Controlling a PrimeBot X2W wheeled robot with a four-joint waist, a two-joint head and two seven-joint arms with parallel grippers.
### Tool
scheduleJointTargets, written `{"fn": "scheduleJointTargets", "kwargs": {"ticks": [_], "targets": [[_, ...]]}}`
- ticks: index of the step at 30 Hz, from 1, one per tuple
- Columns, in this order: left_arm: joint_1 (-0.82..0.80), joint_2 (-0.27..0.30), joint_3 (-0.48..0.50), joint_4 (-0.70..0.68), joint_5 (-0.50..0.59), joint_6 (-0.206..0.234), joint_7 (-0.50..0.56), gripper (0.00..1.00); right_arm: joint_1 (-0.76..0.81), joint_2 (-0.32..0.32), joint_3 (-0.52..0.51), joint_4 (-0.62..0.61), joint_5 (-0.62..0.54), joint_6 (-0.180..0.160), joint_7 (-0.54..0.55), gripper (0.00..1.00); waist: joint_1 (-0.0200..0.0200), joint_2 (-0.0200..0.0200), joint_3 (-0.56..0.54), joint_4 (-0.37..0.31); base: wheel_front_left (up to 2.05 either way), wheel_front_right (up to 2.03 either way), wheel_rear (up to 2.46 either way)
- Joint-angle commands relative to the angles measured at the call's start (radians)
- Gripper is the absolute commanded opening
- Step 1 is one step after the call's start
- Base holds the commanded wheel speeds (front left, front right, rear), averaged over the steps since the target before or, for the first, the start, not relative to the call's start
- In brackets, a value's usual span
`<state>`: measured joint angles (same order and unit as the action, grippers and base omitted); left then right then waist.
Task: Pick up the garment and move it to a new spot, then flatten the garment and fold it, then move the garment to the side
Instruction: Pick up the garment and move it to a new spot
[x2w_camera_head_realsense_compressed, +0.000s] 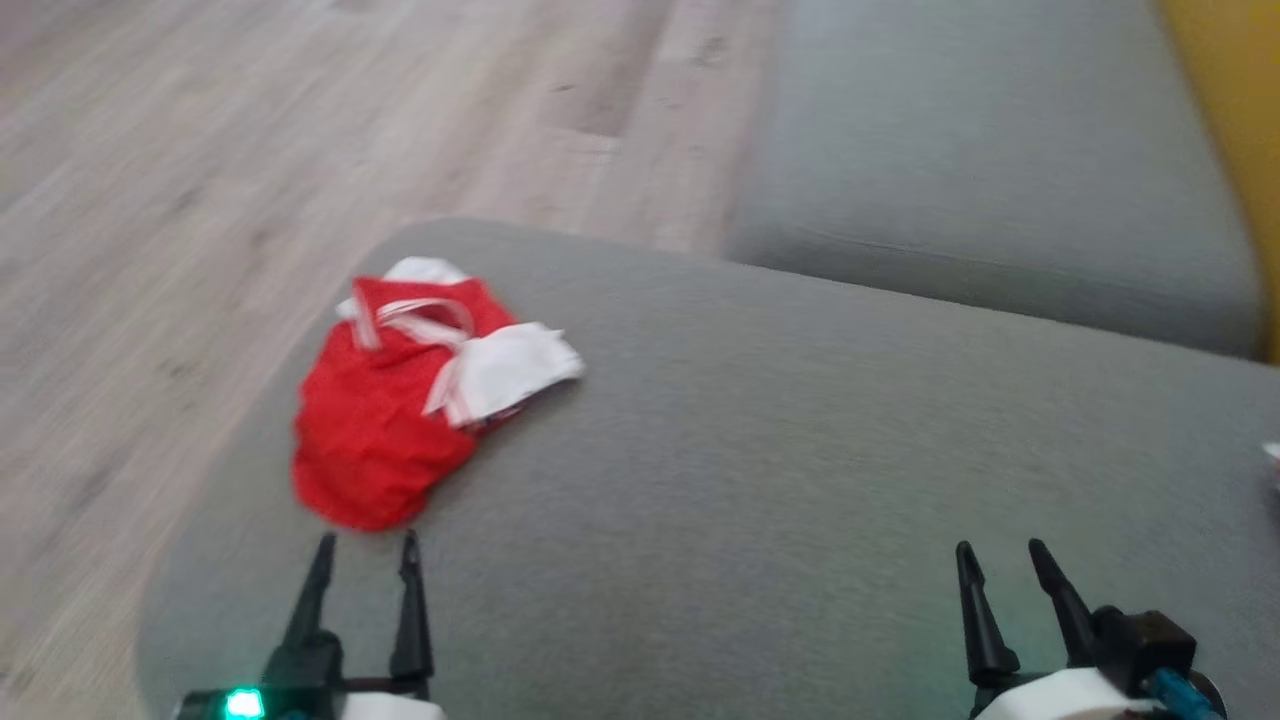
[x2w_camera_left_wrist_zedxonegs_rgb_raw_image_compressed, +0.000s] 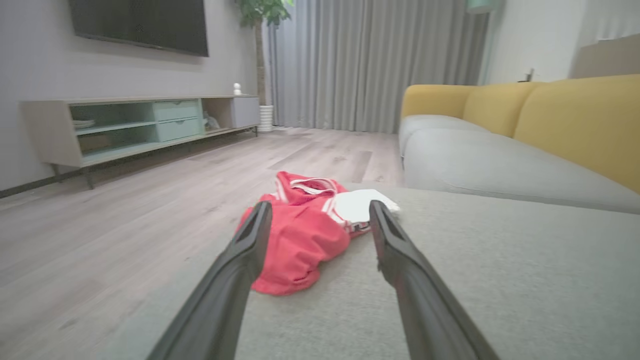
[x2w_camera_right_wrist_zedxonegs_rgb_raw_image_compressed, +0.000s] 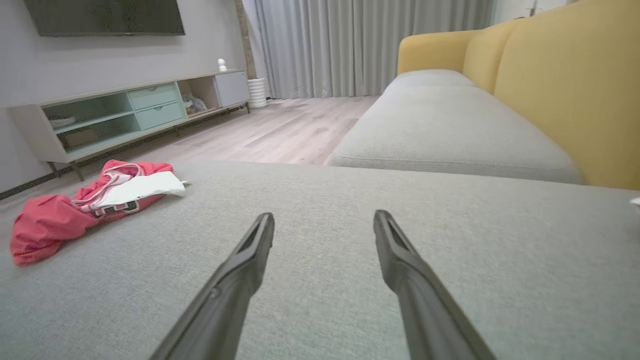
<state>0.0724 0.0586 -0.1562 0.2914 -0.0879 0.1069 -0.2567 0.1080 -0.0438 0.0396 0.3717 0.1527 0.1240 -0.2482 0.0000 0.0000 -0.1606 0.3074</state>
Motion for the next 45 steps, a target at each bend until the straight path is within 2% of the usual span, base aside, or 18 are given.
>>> {"fn": "scheduleJointTargets", "kwargs": {"ticks": [1, 9, 14, 18, 24, 25, 29, 35, 38, 42, 43, 44, 45], "targets": [[-0.029, 0.005, 0.048, -0.044, 0.004, 0.009, -0.005, 1.00, -0.052, -0.007, 0.016, -0.034, 0.001, 0.007, -0.014, 1.00, 0.0000, 0.0000, 0.026, 0.074, 0.00, 0.00, 0.00], [-0.028, 0.010, 0.126, -0.096, 0.008, 0.019, -0.005, 1.00, -0.102, -0.006, -0.004, -0.030, -0.019, 0.007, -0.014, 1.00, 0.0000, 0.0000, 0.080, 0.127, 0.00, 0.00, 0.00], [-0.091, 0.038, 0.121, -0.083, 0.038, -0.014, -0.005, 1.00, -0.091, -0.011, -0.054, -0.045, -0.042, 0.007, -0.014, 1.00, 0.0000, 0.0000, 0.123, 0.154, 0.00, 0.00, 0.00], [-0.201, 0.048, 0.131, -0.066, 0.038, -0.029, -0.005, 1.00, -0.105, -0.064, -0.069, -0.059, -0.066, 0.007, -0.014, 1.00, 0.0000, 0.0000, 0.214, 0.141, 0.00, 0.00, 0.00], [-0.423, 0.031, 0.131, -0.010, 0.018, -0.052, -0.005, 1.00, -0.187, -0.196, -0.073, -0.087, -0.086, 0.007, -0.014, 1.00, 0.0000, 0.0000, 0.395, 0.102, 0.00, 0.00, 0.00], [-0.423, 0.031, 0.131, -0.010, 0.018, -0.052, -0.005, 1.00, -0.187, -0.196, -0.073, -0.087, -0.086, 0.007, -0.014, 1.00, 0.0000, 0.0000, 0.395, 0.102, 0.00, 0.00, 0.00], [-0.562, 0.012, 0.099, 0.113, 0.004, -0.073, -0.005, 1.00, -0.229, -0.273, -0.079, -0.103, -0.086, 0.007, -0.014, 1.00, 0.0000, 0.0000, 0.494, 0.084, 0.00, 0.00, 0.00], [-0.777, -0.004, 0.045, 0.397, -0.032, -0.097, -0.005, 1.00, -0.271, -0.362, -0.086, -0.134, -0.080, 0.007, -0.014, 1.00, 0.0000, 0.0000, 0.612, 0.059, 0.00, 0.00, 0.00], [-0.848, -0.007, 0.028, 0.535, -0.063, -0.083, 0.014, 1.00, -0.277, -0.386, -0.091, -0.151, -0.076, 0.007, -0.014, 1.00, 0.0000, 0.0000, 0.647, 0.049, 0.00, 0.00, 0.00], [-0.901, -0.008, 0.010, 0.693, -0.113, -0.026, 0.080, 1.00, -0.279, -0.389, -0.090, -0.155, -0.072, 0.007, -0.014, 1.00, 0.0000, 0.0000, 0.667, 0.034, 0.00, 0.00, 0.00], [-0.911, -0.008, 0.004, 0.715, -0.121, -0.017, 0.077, 0.87, -0.279, -0.389, -0.089, -0.154, -0.072, 0.007, -0.014, 1.00, 0.0000, 0.0000, 0.669, 0.032, 0.00, 0.00, 0.00], [-0.919, -0.008, -0.002, 0.727, -0.130, -0.014, 0.062, 0.25, -0.279, -0.386, -0.088, -0.154, -0.072, 0.007, -0.014, 1.00, 0.0000, 0.0000, 0.669, 0.030, 0.00, 0.00, 0.00], [-0.924, -0.008, -0.005, 0.732, -0.144, -0.017, 0.044, 0.00, -0.280, -0.381, -0.087, -0.152, -0.072, 0.007, -0.014, 1.00, 0.0000, 0.0000, 0.667, 0.027, 0.00, 0.00, 0.00]]}}
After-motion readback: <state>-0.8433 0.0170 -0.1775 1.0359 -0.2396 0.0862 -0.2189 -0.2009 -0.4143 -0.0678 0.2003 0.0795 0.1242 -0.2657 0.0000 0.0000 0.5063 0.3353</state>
